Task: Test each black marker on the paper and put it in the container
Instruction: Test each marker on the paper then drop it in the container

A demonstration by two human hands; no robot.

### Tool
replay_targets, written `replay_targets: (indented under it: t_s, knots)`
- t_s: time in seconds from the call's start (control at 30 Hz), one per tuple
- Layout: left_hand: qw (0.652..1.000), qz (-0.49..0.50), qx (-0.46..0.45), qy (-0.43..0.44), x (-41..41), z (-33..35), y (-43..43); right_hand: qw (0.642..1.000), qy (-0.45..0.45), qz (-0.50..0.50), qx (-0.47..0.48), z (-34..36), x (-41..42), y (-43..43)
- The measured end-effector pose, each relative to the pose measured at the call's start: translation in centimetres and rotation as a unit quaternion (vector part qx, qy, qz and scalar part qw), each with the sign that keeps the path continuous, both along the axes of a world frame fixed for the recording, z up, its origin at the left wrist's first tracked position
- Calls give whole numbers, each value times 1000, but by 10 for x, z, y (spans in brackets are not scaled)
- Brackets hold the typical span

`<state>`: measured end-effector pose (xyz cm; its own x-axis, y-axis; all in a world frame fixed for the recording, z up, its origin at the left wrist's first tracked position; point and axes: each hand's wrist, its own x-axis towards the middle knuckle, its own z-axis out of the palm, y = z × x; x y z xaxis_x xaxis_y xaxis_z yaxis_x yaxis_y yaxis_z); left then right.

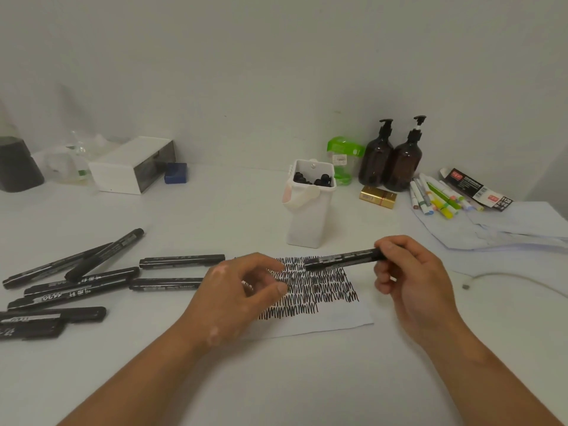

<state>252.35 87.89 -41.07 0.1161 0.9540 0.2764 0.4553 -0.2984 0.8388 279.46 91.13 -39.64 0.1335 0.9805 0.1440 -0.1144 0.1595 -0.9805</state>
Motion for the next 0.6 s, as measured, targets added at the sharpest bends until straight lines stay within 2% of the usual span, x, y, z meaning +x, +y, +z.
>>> replay_targets:
  t_s: [0.13, 0.3, 0.43, 0.6]
  knots:
    - [1000, 18, 16, 18, -3, -2, 1, 998, -10, -65, -10, 0, 12, 5]
    - [999, 24, 25, 31, -8, 0, 2, 989, -47, -133, 47, 39, 10, 13]
    - [997, 27, 45, 59, -9, 2, 2, 961, -164, -157, 158, 107, -8, 42]
    - [996, 25, 45, 73, -10, -1, 3, 874, -402, -170, 215, 157, -40, 98]
